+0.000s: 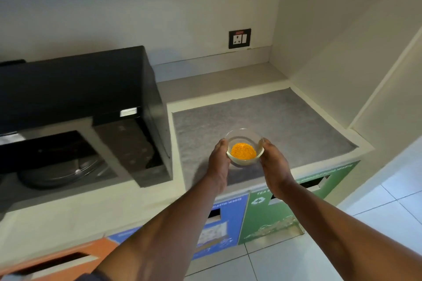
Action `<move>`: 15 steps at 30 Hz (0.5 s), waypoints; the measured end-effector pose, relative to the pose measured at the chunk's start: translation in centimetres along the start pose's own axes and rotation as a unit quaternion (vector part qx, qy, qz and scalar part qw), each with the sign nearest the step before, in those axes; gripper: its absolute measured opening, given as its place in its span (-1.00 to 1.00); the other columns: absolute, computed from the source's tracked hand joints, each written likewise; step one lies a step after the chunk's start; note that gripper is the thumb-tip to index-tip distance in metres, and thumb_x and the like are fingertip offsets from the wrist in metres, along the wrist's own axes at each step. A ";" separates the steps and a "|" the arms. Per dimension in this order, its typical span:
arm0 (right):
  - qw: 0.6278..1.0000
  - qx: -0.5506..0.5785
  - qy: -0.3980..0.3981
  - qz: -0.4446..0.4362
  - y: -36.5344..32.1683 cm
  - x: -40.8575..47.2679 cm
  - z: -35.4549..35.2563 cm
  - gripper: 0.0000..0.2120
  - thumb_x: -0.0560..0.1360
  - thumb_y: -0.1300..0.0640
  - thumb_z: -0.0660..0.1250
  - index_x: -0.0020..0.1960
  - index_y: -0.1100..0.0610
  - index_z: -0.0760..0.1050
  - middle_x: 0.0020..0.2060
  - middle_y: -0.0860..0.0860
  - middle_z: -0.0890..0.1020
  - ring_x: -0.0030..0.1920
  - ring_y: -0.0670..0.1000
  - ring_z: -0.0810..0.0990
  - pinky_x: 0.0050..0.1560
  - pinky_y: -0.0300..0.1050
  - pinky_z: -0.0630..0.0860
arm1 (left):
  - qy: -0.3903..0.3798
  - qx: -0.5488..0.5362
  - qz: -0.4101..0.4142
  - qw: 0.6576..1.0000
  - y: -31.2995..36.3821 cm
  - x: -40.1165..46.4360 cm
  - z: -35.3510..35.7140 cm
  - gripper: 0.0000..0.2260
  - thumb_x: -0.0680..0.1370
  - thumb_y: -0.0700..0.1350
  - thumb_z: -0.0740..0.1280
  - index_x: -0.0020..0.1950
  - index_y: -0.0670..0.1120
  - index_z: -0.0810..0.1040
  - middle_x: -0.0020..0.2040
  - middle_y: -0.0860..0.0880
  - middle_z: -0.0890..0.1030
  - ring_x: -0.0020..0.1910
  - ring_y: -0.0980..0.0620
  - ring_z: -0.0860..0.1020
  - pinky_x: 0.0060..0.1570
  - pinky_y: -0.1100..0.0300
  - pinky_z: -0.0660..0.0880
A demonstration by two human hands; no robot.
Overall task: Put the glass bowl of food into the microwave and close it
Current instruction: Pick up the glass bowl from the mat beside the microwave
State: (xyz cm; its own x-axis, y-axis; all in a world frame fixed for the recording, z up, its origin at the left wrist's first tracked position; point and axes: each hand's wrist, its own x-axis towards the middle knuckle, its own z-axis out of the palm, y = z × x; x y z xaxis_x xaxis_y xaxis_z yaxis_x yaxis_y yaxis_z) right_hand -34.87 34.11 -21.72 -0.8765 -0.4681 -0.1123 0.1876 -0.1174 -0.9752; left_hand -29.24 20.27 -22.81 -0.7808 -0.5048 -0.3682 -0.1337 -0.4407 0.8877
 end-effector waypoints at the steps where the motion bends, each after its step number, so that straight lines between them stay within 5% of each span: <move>1: 1.000 -0.002 -0.001 0.000 -0.1 -1.5 1.1 -0.62 0.70 0.09 0.05 0.32 0.27 0.51 0.22 0.26 0.65 0.24 0.15 0.63 0.34 0.11 0.46 | -0.002 -0.012 0.004 1.000 0.2 -1.4 -1.3 -0.36 0.48 0.25 0.25 0.47 -0.07 0.48 0.37 -0.16 0.61 0.36 -0.11 0.56 0.46 -0.12 0.40; 6: 1.000 -0.011 -0.022 0.003 -0.8 -10.4 8.4 -0.68 0.69 0.14 0.08 0.23 0.15 0.58 0.04 0.05 0.74 0.06 0.00 0.67 0.13 -0.07 0.51 | 0.020 -0.027 0.005 0.999 0.6 -8.0 -9.3 -0.21 0.34 0.33 0.38 0.52 0.03 0.42 0.46 -0.06 0.54 0.40 -0.07 0.53 0.49 -0.13 0.37; 11: 0.998 -0.016 -0.057 0.008 -0.2 -17.7 16.3 -0.71 0.69 0.15 0.09 -0.04 0.01 0.56 -0.26 -0.18 0.67 -0.10 -0.13 0.58 0.15 -0.09 0.43 | 0.055 0.001 0.001 0.998 4.1 -16.8 -17.1 -0.51 0.61 0.13 0.28 0.52 0.01 0.42 0.44 -0.04 0.55 0.43 -0.04 0.49 0.54 -0.09 0.28; 15: 0.994 -0.042 -0.100 0.009 0.7 -21.5 22.9 -0.73 0.69 0.10 0.12 0.09 -0.04 0.60 -0.07 -0.16 0.72 0.10 -0.10 0.61 0.21 -0.17 0.44 | 0.088 0.018 0.006 0.996 6.3 -21.4 -23.7 -0.61 0.64 0.11 0.24 0.45 0.08 0.48 0.45 -0.06 0.52 0.45 -0.09 0.45 0.54 -0.13 0.26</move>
State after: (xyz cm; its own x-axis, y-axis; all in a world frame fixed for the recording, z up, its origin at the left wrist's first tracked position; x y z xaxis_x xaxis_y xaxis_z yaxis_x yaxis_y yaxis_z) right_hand -5.70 24.04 -15.62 -0.7659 -0.6355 -0.0979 0.1581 -0.0385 -0.9867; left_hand 1.04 10.70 -15.89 -0.6639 -0.6339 -0.3968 -0.1488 -0.4079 0.9008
